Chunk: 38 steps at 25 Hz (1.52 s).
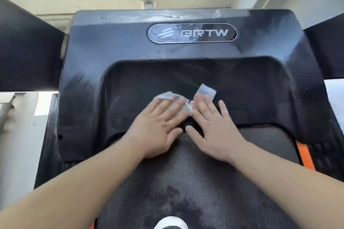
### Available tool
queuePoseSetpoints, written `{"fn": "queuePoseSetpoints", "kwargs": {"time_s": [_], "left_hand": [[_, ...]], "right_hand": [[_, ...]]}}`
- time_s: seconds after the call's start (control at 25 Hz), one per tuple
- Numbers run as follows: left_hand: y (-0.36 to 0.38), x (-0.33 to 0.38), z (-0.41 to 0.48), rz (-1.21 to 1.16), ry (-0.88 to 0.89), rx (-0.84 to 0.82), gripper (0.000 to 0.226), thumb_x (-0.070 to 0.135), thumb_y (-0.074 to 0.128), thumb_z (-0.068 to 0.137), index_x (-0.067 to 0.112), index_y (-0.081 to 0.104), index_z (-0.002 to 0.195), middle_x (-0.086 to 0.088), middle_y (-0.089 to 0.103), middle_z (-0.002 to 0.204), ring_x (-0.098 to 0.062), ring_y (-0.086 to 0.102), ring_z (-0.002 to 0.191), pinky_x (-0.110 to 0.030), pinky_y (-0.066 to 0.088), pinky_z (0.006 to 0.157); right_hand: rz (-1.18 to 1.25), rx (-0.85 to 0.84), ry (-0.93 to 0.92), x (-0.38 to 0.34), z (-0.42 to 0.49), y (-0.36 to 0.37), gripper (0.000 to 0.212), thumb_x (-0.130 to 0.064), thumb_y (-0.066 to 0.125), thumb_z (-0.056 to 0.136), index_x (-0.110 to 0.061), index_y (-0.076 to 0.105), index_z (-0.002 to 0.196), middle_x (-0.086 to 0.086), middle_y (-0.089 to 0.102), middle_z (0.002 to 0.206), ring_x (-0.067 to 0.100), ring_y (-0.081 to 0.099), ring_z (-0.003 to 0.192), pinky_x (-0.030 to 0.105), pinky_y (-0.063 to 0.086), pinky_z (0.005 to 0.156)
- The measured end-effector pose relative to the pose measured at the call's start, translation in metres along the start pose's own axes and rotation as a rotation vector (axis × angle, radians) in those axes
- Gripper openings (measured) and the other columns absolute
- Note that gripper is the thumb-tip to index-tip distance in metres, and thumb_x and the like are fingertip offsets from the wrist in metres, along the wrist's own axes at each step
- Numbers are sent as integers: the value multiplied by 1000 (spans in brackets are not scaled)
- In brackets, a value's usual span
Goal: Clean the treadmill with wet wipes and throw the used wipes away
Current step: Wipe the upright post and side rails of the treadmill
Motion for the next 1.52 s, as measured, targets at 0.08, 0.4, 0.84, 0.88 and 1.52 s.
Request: {"fn": "queuePoseSetpoints", "kwargs": {"time_s": [0.08,0.4,0.84,0.88,1.52], "left_hand": [[-6,-52,-1,23,-309,47,69,56,20,100,26,17,163,-9,8,171,-34,13,156,-51,7,125],[20,33,-16,-147,-514,26,87,62,25,98,9,3,163,-17,-5,170,-38,-9,156,-59,4,124],[22,-5,-62,-118,-438,17,71,49,28,101,14,21,162,-14,12,170,-35,9,157,-56,14,124],[23,-8,-64,-114,-489,14,72,49,29,100,12,20,162,-17,11,169,-36,7,157,-58,14,123],[-15,62,117,-51,19,-30,78,58,21,101,15,3,164,-8,-5,171,-33,-6,157,-56,-4,124]], "right_hand": [[-81,-8,-95,25,-3,-6,69,-65,10,97,-40,9,162,-8,-11,169,16,-9,157,58,1,125],[124,-90,682,115,-42,-1,74,-65,12,97,-35,-13,160,7,-21,168,23,-18,156,53,-9,124],[-58,7,-63,-6,-30,30,65,-65,15,101,-41,8,161,2,-7,170,24,-7,158,57,0,125],[-106,13,-79,11,-28,25,64,-64,15,101,-42,10,160,1,-2,171,25,1,158,58,2,124],[105,234,250,87,71,-71,62,-50,14,103,-35,5,163,-3,-9,171,21,-12,157,52,-12,122]]}}
Point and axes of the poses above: each hand's wrist, its own z-axis towards the middle knuckle, its own y-axis out of the palm, x = y × z, the point moved 2 cm from there along z, towards the middle knuckle
